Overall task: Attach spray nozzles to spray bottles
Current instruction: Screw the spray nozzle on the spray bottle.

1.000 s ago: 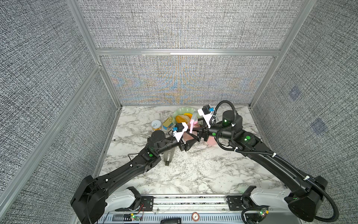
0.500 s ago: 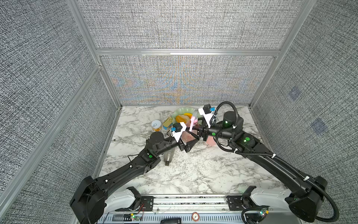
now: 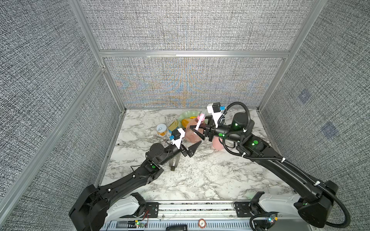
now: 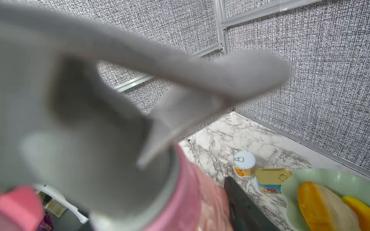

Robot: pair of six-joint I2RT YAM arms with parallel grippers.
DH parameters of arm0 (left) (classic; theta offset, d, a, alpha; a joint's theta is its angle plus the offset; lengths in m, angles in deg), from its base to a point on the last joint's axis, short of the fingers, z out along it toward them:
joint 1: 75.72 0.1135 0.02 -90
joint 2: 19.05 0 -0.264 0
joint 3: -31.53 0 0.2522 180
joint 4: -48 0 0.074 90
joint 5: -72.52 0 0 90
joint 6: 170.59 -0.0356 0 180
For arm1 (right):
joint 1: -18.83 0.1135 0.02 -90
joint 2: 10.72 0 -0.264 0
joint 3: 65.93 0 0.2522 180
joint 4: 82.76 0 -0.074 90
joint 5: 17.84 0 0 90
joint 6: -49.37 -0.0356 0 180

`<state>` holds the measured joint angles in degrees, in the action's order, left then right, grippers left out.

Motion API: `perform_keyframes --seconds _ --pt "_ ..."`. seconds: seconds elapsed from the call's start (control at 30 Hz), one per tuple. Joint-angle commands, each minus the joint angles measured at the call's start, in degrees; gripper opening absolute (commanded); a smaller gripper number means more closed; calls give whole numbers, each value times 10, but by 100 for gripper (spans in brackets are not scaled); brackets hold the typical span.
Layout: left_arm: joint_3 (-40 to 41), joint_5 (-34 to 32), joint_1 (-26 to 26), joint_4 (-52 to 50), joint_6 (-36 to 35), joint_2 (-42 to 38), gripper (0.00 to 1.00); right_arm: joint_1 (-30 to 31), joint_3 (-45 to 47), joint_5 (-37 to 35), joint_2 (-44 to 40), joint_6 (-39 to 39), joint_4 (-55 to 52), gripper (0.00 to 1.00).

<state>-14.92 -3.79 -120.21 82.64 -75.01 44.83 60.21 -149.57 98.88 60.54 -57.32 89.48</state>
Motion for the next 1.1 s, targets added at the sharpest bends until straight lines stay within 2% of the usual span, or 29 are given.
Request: perform_keyframes --seconds 0.0,0.23,0.43,0.5,0.77,1.07 --pt "-6 -21 2 66 19 0 94 8 -9 5 9 -3 -18 66" --pt "-17 -7 3 51 23 6 94 28 -21 -18 22 24 -43 66" --pt "-15 -20 3 50 20 5 73 30 -21 -14 20 20 -41 66" --pt "-13 -25 2 52 19 4 70 30 -18 -15 17 20 -38 67" --pt "-7 -39 4 59 24 0 71 30 -11 1 2 19 -41 87" --pt "-5 -25 13 71 48 4 71 30 -2 -5 -34 63 -114 91"
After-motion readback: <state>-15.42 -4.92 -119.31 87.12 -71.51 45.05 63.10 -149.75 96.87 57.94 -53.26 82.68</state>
